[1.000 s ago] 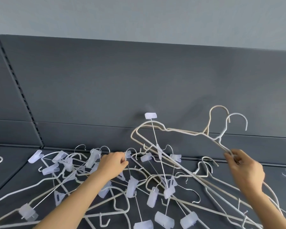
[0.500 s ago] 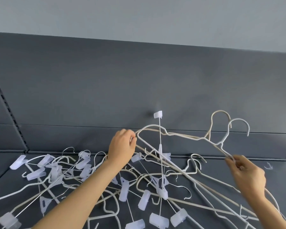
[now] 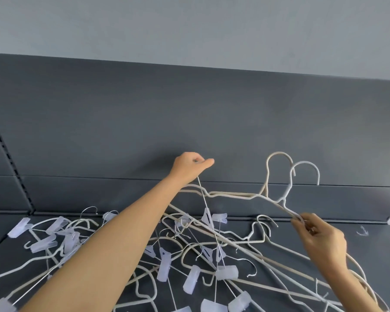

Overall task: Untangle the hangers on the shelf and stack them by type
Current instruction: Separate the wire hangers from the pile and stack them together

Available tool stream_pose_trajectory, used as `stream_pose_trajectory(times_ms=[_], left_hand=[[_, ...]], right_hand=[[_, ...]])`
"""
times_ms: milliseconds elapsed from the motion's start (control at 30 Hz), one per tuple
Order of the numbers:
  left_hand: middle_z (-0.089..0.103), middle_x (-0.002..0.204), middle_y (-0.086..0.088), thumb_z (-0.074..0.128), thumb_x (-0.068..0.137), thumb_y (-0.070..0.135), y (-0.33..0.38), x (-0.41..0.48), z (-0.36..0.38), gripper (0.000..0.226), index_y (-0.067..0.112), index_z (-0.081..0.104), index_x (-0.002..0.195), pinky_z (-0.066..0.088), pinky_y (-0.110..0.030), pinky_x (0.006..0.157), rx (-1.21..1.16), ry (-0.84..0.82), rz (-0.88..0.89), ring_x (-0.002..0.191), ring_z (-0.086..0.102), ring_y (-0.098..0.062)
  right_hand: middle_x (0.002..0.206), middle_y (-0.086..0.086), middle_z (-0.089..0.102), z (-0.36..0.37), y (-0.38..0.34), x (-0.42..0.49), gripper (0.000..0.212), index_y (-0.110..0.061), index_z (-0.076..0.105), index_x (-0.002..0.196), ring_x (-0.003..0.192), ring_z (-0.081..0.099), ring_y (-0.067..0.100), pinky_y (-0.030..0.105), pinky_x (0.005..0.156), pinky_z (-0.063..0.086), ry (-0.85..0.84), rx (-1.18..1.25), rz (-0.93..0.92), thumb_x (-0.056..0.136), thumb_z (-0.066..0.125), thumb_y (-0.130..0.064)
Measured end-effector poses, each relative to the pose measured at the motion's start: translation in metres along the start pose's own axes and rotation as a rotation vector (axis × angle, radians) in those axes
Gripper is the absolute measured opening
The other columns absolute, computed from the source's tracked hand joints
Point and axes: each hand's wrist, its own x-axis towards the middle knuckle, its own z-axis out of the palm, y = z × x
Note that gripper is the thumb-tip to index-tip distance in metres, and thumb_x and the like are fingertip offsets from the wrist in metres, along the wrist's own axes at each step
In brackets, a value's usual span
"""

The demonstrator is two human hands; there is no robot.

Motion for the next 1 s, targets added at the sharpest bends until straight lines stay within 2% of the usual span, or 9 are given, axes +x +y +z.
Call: stream_pose_trajectory(times_ms=[67, 167, 233, 367, 533, 667, 867, 933, 1000], left_hand=[[0.062, 0.076, -0.005, 0.061, 0.077, 0.029, -0.009, -0.004, -0.014, 0.031, -0.001, 0.065, 0.080, 0.042, -0.026, 0.064, 0.005, 0.053, 0.004, 0.075, 0.055, -0.019], [0.057, 0.067, -0.006, 0.059, 0.072, 0.025, -0.024, -0.018, -0.049, 0.026, -0.001, 0.062, 0.072, 0.044, -0.029, 0.066, -0.132, 0.114, -0.012, 0.064, 0.051, -0.018], [0.056, 0.067, -0.003, 0.058, 0.079, 0.010, -0.037, -0.030, -0.073, 0.011, 0.007, 0.061, 0.069, 0.045, -0.025, 0.066, -0.264, 0.164, -0.020, 0.065, 0.051, -0.015], [0.058, 0.085, -0.003, 0.048, 0.081, -0.004, -0.085, -0.060, -0.105, 0.023, 0.015, 0.060, 0.079, 0.048, -0.028, 0.082, -0.403, 0.155, -0.140, 0.084, 0.055, -0.016], [0.058, 0.094, -0.008, 0.038, 0.081, -0.016, -0.146, -0.086, -0.108, 0.036, 0.010, 0.059, 0.093, 0.044, -0.028, 0.084, -0.316, 0.069, -0.420, 0.105, 0.053, -0.024], [0.055, 0.103, -0.013, 0.046, 0.083, -0.008, -0.164, -0.097, -0.103, 0.026, 0.008, 0.057, 0.100, 0.047, -0.033, 0.086, -0.176, -0.020, -0.530, 0.100, 0.055, -0.026], [0.053, 0.090, -0.010, 0.055, 0.082, -0.005, -0.169, -0.105, -0.108, 0.025, 0.009, 0.054, 0.103, 0.046, -0.025, 0.058, 0.086, -0.106, -0.500, 0.059, 0.052, -0.017], [0.055, 0.087, -0.012, 0.055, 0.078, -0.008, -0.167, -0.105, -0.116, 0.021, 0.011, 0.059, 0.086, 0.046, -0.023, 0.057, 0.094, -0.060, -0.434, 0.059, 0.052, -0.017], [0.061, 0.094, -0.011, 0.060, 0.076, -0.005, -0.164, -0.104, -0.126, 0.025, 0.020, 0.058, 0.080, 0.048, -0.028, 0.071, 0.098, 0.005, -0.340, 0.078, 0.058, -0.022]], right_hand=[[0.062, -0.007, 0.061, 0.007, -0.003, 0.003, 0.014, -0.025, 0.061, 0.070, 0.048, 0.049, 0.021, 0.030, 0.050, 0.038, -0.060, 0.037, 0.001, 0.081, 0.068, -0.020], [0.052, -0.001, 0.058, 0.021, -0.006, 0.012, 0.015, -0.018, 0.064, 0.068, 0.045, 0.044, 0.016, 0.026, 0.047, 0.035, -0.229, 0.123, 0.035, 0.083, 0.065, -0.018], [0.049, -0.001, 0.057, 0.034, -0.010, 0.017, 0.022, -0.012, 0.063, 0.063, 0.040, 0.041, 0.009, 0.020, 0.044, 0.034, -0.417, 0.188, 0.095, 0.085, 0.061, -0.013], [0.055, 0.001, 0.062, 0.071, -0.009, 0.010, 0.029, -0.012, 0.060, 0.060, 0.043, 0.052, 0.016, 0.019, 0.044, 0.039, -0.651, 0.200, 0.242, 0.089, 0.055, -0.008], [0.054, -0.003, 0.066, 0.091, -0.012, -0.001, 0.031, -0.013, 0.061, 0.058, 0.051, 0.057, 0.020, 0.031, 0.058, 0.043, -0.652, 0.062, 0.171, 0.088, 0.056, -0.014], [0.063, 0.006, 0.067, 0.088, -0.017, -0.008, 0.029, -0.014, 0.062, 0.062, 0.057, 0.057, 0.021, 0.032, 0.061, 0.042, -0.605, 0.007, 0.131, 0.089, 0.053, -0.018], [0.069, 0.005, 0.066, 0.082, -0.024, -0.010, 0.026, -0.020, 0.061, 0.065, 0.071, 0.057, 0.028, 0.032, 0.061, 0.039, -0.516, -0.040, 0.119, 0.090, 0.053, -0.024], [0.055, -0.005, 0.060, 0.077, -0.027, -0.004, 0.032, -0.022, 0.057, 0.058, 0.062, 0.052, 0.027, 0.032, 0.058, 0.037, -0.495, -0.001, 0.111, 0.089, 0.056, -0.025], [0.042, -0.010, 0.050, 0.070, -0.033, 0.004, 0.039, -0.020, 0.051, 0.051, 0.051, 0.041, 0.022, 0.032, 0.054, 0.032, -0.466, 0.026, 0.077, 0.089, 0.056, -0.023]])
